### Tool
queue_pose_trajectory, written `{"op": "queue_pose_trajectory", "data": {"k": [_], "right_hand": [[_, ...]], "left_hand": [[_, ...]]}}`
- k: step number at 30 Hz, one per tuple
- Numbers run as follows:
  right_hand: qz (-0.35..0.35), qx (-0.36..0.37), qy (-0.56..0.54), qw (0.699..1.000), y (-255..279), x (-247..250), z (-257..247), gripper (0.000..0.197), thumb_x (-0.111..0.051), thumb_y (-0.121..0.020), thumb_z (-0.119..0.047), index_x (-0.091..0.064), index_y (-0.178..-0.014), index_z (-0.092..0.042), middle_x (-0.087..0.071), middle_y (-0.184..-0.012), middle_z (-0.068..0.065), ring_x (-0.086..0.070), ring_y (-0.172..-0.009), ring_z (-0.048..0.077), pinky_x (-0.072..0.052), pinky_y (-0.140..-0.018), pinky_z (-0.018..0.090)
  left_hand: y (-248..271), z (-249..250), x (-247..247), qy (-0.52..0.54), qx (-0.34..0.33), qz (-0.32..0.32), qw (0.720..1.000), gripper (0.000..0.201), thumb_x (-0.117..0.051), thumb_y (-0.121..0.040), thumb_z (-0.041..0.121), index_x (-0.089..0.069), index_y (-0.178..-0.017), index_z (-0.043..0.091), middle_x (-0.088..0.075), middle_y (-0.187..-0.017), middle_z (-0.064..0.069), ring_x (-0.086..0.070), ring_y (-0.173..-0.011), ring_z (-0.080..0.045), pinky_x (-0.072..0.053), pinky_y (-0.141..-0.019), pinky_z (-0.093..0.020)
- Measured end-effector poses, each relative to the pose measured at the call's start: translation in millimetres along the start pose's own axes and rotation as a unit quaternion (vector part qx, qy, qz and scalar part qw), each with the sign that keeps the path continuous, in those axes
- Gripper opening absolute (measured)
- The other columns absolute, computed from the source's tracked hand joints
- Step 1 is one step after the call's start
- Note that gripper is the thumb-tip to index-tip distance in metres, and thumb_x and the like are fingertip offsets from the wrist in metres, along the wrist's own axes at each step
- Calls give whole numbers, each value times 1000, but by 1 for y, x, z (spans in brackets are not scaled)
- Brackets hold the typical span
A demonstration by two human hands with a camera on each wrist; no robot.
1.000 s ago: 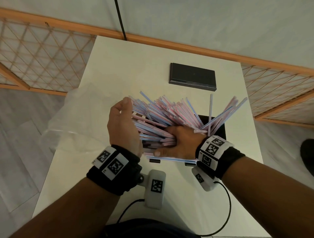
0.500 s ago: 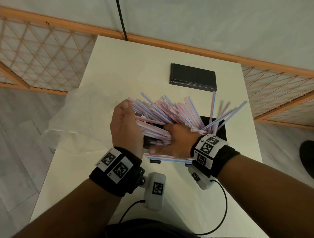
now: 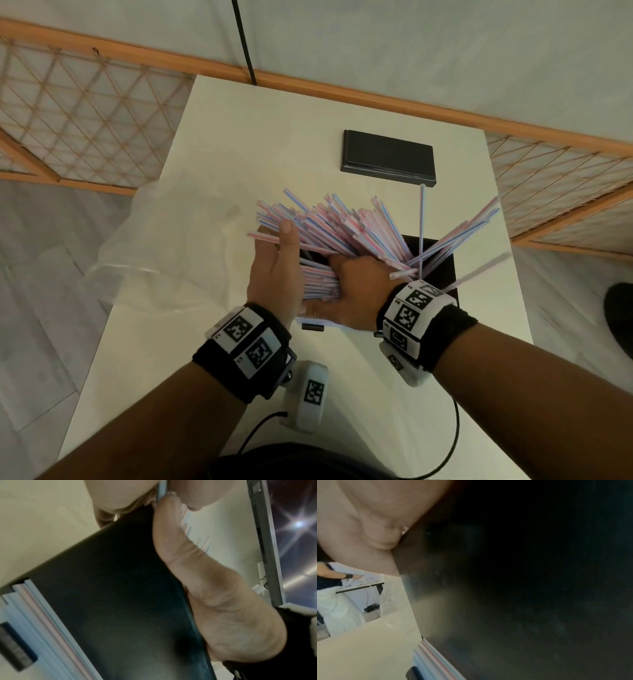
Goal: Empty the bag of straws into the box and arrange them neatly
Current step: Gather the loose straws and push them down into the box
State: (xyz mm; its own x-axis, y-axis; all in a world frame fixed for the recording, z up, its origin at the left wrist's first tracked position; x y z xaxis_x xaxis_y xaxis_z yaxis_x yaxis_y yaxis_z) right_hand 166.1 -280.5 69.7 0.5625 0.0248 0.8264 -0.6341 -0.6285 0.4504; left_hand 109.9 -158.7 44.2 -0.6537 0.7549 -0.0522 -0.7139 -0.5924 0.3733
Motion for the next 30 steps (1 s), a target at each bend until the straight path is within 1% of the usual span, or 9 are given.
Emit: {"op": "queue_pose_trajectory", "data": {"k": [2,6,9,13,17,20,24,27,30], "right_hand": [[27,-12,-10,1000,0,1,1,81,-57,-69,-83,-55,-122,-22,-67,-98,-2,-63,-84,18,-41,-70,23],[58,-19,-31,998,0,-2,-1,76,-61,-75,-74,-55,-124,-15,-68,-108,5,-65,-97,25,-40,-74,24],[83,8,-35,996,2,-3,-3,90,-50,-67,-81,-50,-131,-17,-66,-116,6,-63,-105,28,-50,-90,35],[61,32,-11,998,15,-6,-11,108,-59,-71,-72,-16,-154,-18,-42,-149,7,-44,-134,27,-40,-110,44],[37,68,-10,997,45,-6,-29,93,-61,-87,-48,-9,-156,-15,-20,-161,5,-21,-148,24,-32,-117,44],[64,114,16,991,68,0,-40,55,-60,-88,-39,-49,-136,-14,-46,-142,4,-41,-135,24,-40,-111,41],[161,162,7,973,99,24,-36,17,-62,-84,-35,-63,-85,-18,-60,-83,-3,-59,-72,21,-53,-60,37],[168,95,-26,981,120,42,-6,34,-61,-83,-50,-49,-64,-25,-48,-59,-11,-50,-52,16,-46,-49,34],[77,-115,32,990,134,39,56,66,-43,-80,-78,-47,-54,-18,-46,-48,-7,-44,-48,7,-37,-50,24]], "left_hand": [[-3,-5,0,3,10,-3,1000,68,-49,-73,91,-58,-125,47,-71,-127,8,-68,-120,-22,-50,-108,-54],[-5,4,-11,-107,-40,-69,991,40,-56,-96,62,-51,-125,36,-65,-117,14,-64,-121,-16,-47,-111,-38],[-8,3,-13,-144,-61,-92,983,64,-58,-82,71,-52,-129,29,-63,-127,6,-63,-121,-16,-48,-106,-35],[-8,-2,-13,-117,-74,-95,986,69,-58,-79,72,-52,-133,29,-67,-130,3,-64,-124,-16,-48,-112,-46],[-6,-6,-10,-67,-70,-57,994,77,-63,-77,79,-52,-138,32,-69,-133,2,-66,-125,-20,-50,-110,-52],[-7,-11,-9,-74,-56,-45,995,79,-65,-76,79,-56,-136,29,-71,-129,2,-68,-122,-24,-52,-106,-55],[-8,-9,-13,-109,-35,-50,992,76,-59,-71,80,-66,-123,25,-73,-108,4,-68,-112,-31,-54,-101,-51],[-5,-4,-14,-99,-30,-50,993,61,-59,-74,77,-66,-118,37,-71,-113,21,-66,-117,-14,-49,-109,-45],[-5,-4,-12,-80,-27,-38,996,81,-59,-71,80,-64,-135,30,-70,-129,16,-62,-126,-11,-44,-115,-45]]}}
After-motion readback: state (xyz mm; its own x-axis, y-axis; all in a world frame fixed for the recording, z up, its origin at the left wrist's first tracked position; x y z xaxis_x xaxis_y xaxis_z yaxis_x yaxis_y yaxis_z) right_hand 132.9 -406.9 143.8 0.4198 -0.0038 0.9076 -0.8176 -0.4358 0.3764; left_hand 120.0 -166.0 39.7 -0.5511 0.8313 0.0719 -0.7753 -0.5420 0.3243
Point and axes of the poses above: each hand's wrist, its own y-axis away from the middle knuckle, its own x-axis out of the back of the hand, z = x × y, the point moved 6 cm from there along -y, towards the middle knuckle
